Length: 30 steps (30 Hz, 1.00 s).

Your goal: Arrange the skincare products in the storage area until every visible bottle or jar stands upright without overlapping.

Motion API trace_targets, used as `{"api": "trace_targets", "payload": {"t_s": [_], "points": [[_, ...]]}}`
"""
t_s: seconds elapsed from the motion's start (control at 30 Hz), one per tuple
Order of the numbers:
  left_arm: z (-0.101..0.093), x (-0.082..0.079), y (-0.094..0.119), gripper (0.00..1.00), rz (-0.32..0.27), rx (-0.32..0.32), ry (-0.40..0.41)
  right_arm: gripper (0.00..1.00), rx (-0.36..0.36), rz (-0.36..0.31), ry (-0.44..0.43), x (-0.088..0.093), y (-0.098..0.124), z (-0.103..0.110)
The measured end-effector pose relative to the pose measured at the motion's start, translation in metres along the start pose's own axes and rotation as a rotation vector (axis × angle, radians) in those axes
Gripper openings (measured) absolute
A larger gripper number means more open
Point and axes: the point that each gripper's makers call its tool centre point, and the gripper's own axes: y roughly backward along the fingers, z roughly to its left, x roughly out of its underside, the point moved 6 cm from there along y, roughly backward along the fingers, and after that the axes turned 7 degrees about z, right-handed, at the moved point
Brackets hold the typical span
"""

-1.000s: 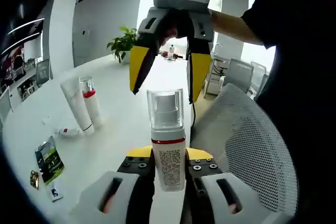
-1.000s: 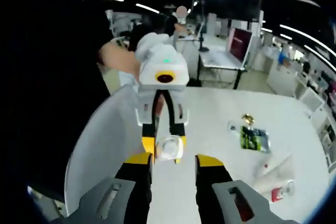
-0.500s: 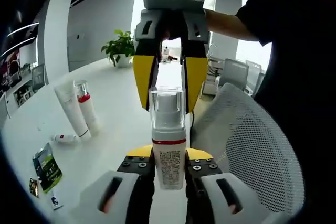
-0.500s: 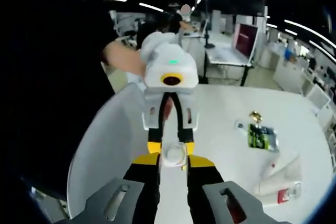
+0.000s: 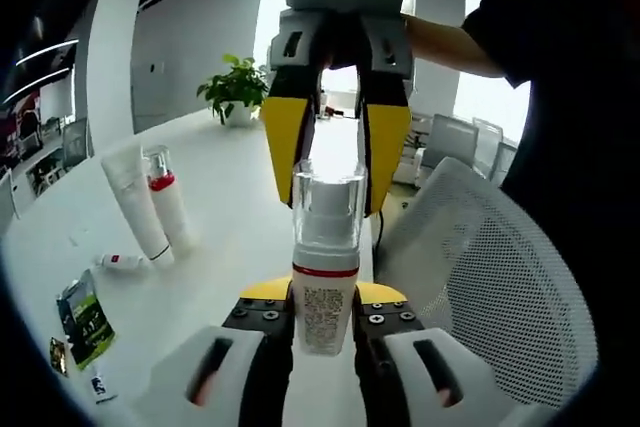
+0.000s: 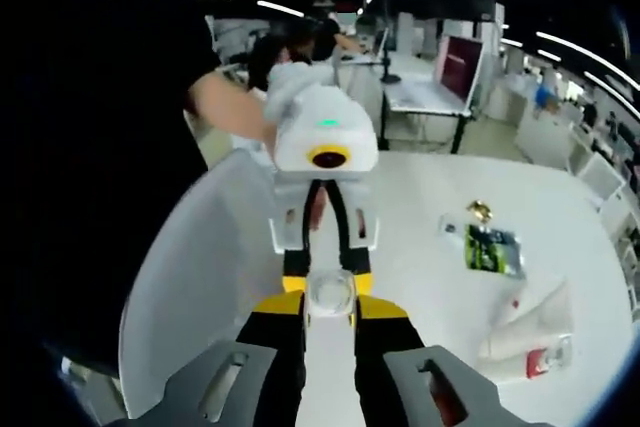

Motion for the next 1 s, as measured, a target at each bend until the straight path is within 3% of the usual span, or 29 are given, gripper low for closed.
{"api": "trace_targets", "payload": {"t_s": [0.1,0.23,0.6,1.0], "points": [[0.008,0.005,-0.006,0.17,-0.006,-0.035,0.037,0.09,0.02,0.008,-0.033,0.009,-0.007,-0.009],[0.02,0.015,-0.014,0.19,0.03,-0.08,0.074,0.09,0.051,0.087,-0.049,0.028,-0.02,-0.019],[0.045,0.031,-0.04,0.16,0.089,-0.157,0.097,0.09,0.126,0.171,-0.054,0.054,-0.036,-0.048],[0.072,0.034,-0.069,0.13,0.096,-0.248,0.112,0.09,0.165,0.178,-0.079,0.074,-0.044,-0.077]]}}
